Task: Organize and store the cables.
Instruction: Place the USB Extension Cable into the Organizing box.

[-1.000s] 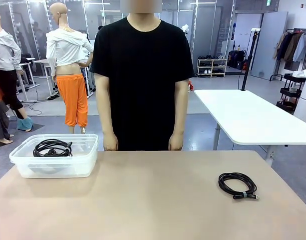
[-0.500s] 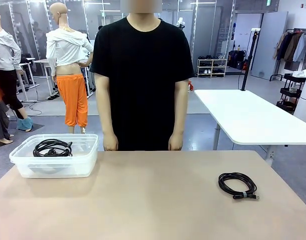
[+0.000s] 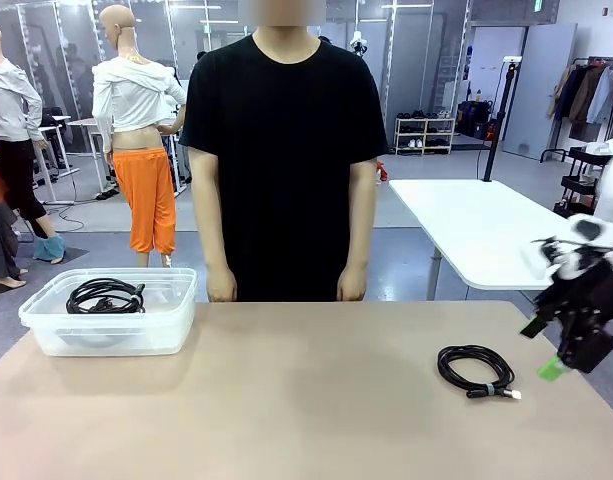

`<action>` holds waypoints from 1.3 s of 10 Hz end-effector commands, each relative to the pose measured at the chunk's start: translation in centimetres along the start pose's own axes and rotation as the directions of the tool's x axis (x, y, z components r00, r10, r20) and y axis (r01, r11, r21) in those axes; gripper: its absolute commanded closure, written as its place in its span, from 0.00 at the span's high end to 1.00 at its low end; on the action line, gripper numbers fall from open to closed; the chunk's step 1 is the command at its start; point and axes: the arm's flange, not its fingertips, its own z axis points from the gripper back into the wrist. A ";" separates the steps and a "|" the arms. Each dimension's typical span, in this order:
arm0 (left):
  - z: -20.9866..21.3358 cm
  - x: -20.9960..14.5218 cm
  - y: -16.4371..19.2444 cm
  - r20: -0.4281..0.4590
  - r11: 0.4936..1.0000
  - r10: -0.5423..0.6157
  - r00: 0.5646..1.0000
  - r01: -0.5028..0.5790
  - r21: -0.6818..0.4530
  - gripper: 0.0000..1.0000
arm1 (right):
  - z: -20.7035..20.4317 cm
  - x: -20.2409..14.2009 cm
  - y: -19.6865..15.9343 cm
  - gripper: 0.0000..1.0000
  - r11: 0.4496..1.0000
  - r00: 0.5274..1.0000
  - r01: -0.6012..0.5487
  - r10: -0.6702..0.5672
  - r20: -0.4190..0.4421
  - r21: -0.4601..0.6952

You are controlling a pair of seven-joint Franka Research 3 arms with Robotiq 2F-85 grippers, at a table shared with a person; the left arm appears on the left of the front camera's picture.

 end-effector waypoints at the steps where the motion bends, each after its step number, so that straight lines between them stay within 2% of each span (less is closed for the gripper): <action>1: -0.2 -0.2 -0.2 0.012 1.000 -0.005 1.000 0.005 -0.004 1.00 | -2.2 -0.6 -3.7 1.00 0.999 0.993 -0.033 0.037 -0.108 0.043; 3: -0.2 -0.2 -0.2 0.012 1.000 -0.005 1.000 0.005 -0.004 1.00 | -5.9 -0.5 -4.9 1.00 0.997 0.992 -0.042 0.049 -0.116 0.062; 6: -0.2 -0.2 -0.2 0.012 1.000 -0.005 1.000 0.005 -0.004 1.00 | -10.1 -1.7 -6.6 1.00 0.999 0.983 -0.033 0.033 -0.179 0.004; 9: -0.2 -0.2 -0.2 0.012 1.000 -0.005 1.000 0.005 -0.004 1.00 | -12.0 -2.8 -8.0 1.00 1.000 0.976 -0.029 0.028 -0.218 0.001; 13: -0.2 -0.2 -0.2 0.012 1.000 -0.005 1.000 0.005 -0.004 1.00 | -12.9 -3.2 -8.5 1.00 1.000 0.974 -0.015 0.012 -0.225 -0.008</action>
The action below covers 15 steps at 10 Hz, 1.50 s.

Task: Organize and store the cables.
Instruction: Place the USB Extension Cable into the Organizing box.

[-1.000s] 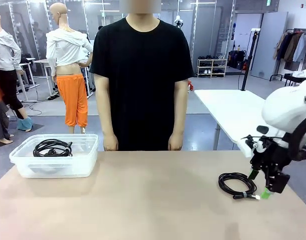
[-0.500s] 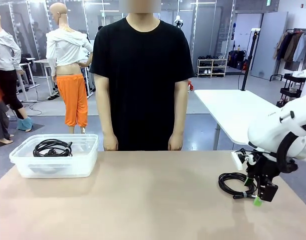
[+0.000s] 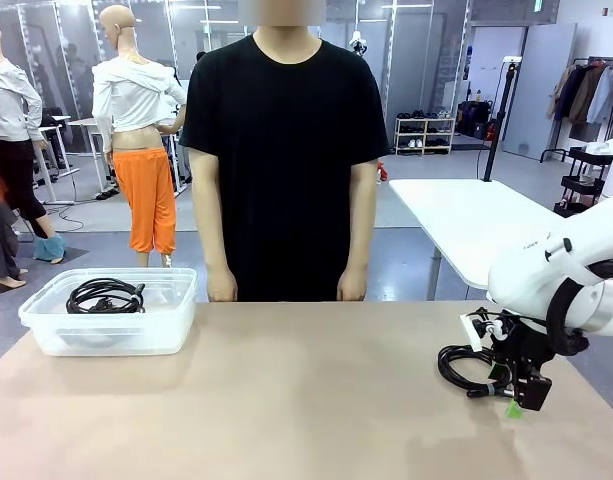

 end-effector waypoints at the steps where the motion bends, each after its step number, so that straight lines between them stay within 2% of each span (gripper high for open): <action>1: -0.2 -0.1 -0.2 0.012 1.000 -0.006 1.000 0.006 -0.005 1.00 | 0.2 0.3 -0.7 0.91 1.000 1.000 0.017 -0.017 -0.024 -0.013; 2: -0.2 -0.1 -0.2 0.012 1.000 -0.006 1.000 0.006 -0.005 1.00 | 0.3 0.6 -0.8 0.79 1.000 0.999 0.012 -0.013 -0.037 -0.013; 3: -0.2 -0.1 -0.2 0.012 1.000 -0.006 1.000 0.006 -0.005 1.00 | 0.1 0.9 -1.0 0.57 1.000 0.999 0.008 -0.009 -0.050 -0.010; 4: -0.2 -0.1 -0.2 0.012 1.000 -0.006 1.000 0.006 -0.005 1.00 | -0.1 0.9 -1.4 0.42 1.000 0.998 0.011 -0.012 -0.056 -0.020; 5: -0.2 -0.1 -0.2 0.012 1.000 -0.006 1.000 0.006 -0.005 1.00 | -0.3 0.9 -2.0 0.20 1.000 0.998 0.011 -0.013 -0.060 -0.024; 6: -0.2 -0.1 -0.2 0.012 1.000 -0.006 1.000 0.006 -0.005 1.00 | -0.4 1.2 -2.2 0.06 1.000 0.998 0.004 -0.005 -0.056 -0.017; 7: -0.2 -0.1 -0.2 0.012 1.000 -0.006 1.000 0.006 -0.005 1.00 | -0.7 1.6 -2.3 0.00 1.000 0.998 -0.006 0.006 -0.067 -0.012; 9: -0.2 -0.1 -0.2 0.012 1.000 -0.006 1.000 0.006 -0.005 1.00 | -1.0 1.9 -2.4 0.00 1.000 0.997 -0.015 0.015 -0.071 -0.001; 10: -0.2 -0.1 -0.2 0.012 1.000 -0.006 1.000 0.006 -0.005 1.00 | -0.9 2.0 -2.5 0.06 1.000 0.998 -0.015 0.015 -0.069 -0.004; 11: -0.2 -0.1 -0.2 0.012 1.000 -0.006 1.000 0.006 -0.005 1.00 | -0.2 2.2 -2.3 0.00 1.000 0.998 -0.027 0.026 -0.064 -0.008; 13: -0.2 -0.1 -0.2 0.012 1.000 -0.006 1.000 0.006 -0.005 1.00 | 1.4 3.4 -1.7 0.00 0.999 0.997 -0.049 0.048 -0.063 0.001; 15: -0.2 -0.1 -0.2 0.012 1.000 -0.006 1.000 0.006 -0.005 1.00 | 4.5 5.5 -1.1 0.00 1.000 0.993 -0.021 0.021 -0.113 -0.002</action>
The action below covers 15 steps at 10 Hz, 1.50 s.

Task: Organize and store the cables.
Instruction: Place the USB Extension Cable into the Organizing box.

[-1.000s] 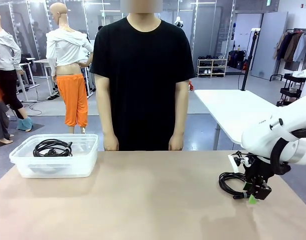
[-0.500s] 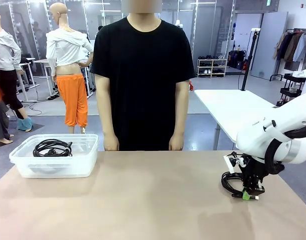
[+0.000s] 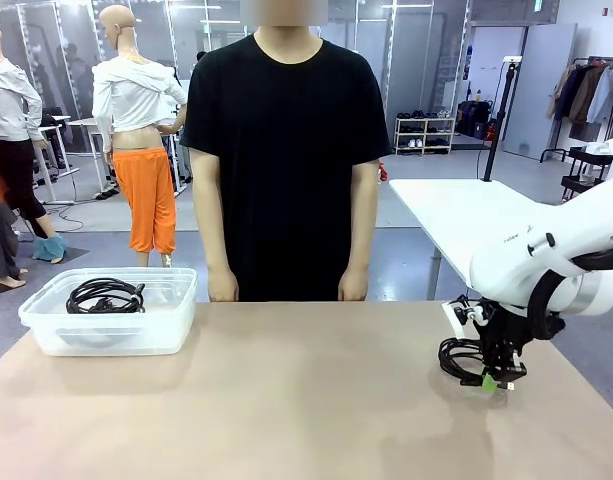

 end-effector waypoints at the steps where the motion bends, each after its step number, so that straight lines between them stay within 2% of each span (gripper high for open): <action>1: -0.2 -0.1 -0.2 0.012 1.000 -0.006 1.000 0.006 -0.005 1.00 | 4.4 2.9 0.6 0.00 0.998 0.997 0.061 -0.060 -0.043 0.001; 2: -0.2 -0.1 -0.2 0.012 1.000 -0.006 1.000 0.006 -0.005 1.00 | 6.1 5.5 1.1 0.00 0.996 0.995 0.088 -0.089 -0.054 -0.010; 3: -0.2 -0.1 -0.2 0.012 1.000 -0.006 1.000 0.006 -0.005 1.00 | 6.7 8.7 1.7 0.00 0.997 0.994 0.072 -0.075 -0.086 -0.031; 4: -0.2 -0.1 -0.2 0.012 1.000 -0.006 1.000 0.006 -0.005 1.00 | 6.7 12.4 2.2 0.00 0.998 0.995 0.048 -0.051 -0.082 -0.040; 6: -0.2 -0.1 -0.2 0.012 1.000 -0.006 1.000 0.006 -0.005 1.00 | 5.6 20.2 2.8 0.00 0.998 0.998 0.006 -0.009 -0.057 -0.057; 8: -0.2 -0.1 -0.2 0.012 1.000 -0.006 1.000 0.006 -0.005 1.00 | 3.7 26.0 3.4 0.00 0.997 0.997 -0.020 0.014 -0.077 -0.069; 10: -0.2 -0.1 -0.2 0.012 1.000 -0.006 1.000 0.006 -0.005 1.00 | 0.7 30.1 3.8 0.00 0.999 0.997 -0.024 0.021 -0.077 -0.048; 13: -0.2 -0.1 -0.2 0.012 1.000 -0.006 1.000 0.006 -0.005 1.00 | -2.3 32.3 3.7 0.00 1.000 0.998 0.012 -0.012 -0.055 -0.017; 14: -0.2 -0.1 -0.2 0.012 1.000 -0.006 1.000 0.006 -0.005 1.00 | -2.9 32.6 3.8 0.22 1.000 0.998 0.026 -0.027 -0.050 -0.015; 15: -0.2 -0.1 -0.2 0.012 1.000 -0.006 1.000 0.006 -0.005 1.00 | -3.6 32.5 3.7 0.35 0.999 0.998 0.040 -0.040 -0.053 0.000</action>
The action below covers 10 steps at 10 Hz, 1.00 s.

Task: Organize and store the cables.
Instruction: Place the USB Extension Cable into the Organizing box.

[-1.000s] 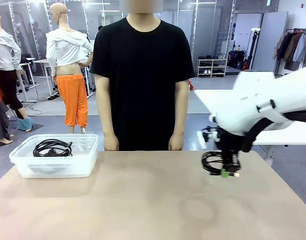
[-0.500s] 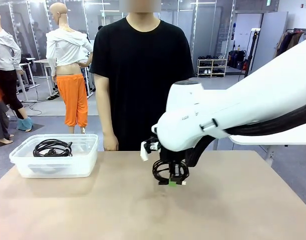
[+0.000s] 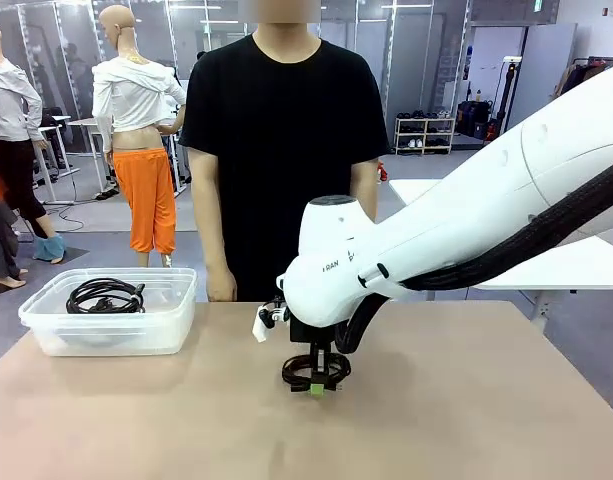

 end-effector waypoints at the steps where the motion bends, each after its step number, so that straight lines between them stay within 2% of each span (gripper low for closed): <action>1: -0.2 -0.2 -0.1 0.015 1.000 -0.005 1.000 0.005 -0.006 1.00 | -0.3 0.4 -0.2 0.49 0.999 0.999 0.049 -0.049 0.000 -0.013; 4: -0.2 -0.2 -0.1 0.015 1.000 -0.005 1.000 0.005 -0.006 1.00 | 1.1 -0.5 0.6 0.94 0.997 0.997 0.068 -0.066 0.050 -0.033; 5: -0.2 -0.2 -0.1 0.015 1.000 -0.005 1.000 0.005 -0.006 1.00 | 1.8 -1.3 1.0 1.00 0.997 0.996 0.072 -0.070 0.061 -0.038; 7: -0.2 -0.2 -0.1 0.015 1.000 -0.005 1.000 0.005 -0.006 1.00 | 3.5 -3.3 1.7 1.00 0.994 0.992 0.095 -0.091 0.089 -0.046; 8: -0.2 -0.2 -0.1 0.015 1.000 -0.005 1.000 0.005 -0.006 1.00 | 4.1 -4.4 2.2 0.97 0.989 0.989 0.122 -0.114 0.094 -0.085; 10: 0.0 0.0 0.0 0.000 1.000 0.000 1.000 0.000 0.000 1.00 | 6.4 -8.4 3.6 1.00 0.990 0.982 0.127 -0.117 0.151 -0.062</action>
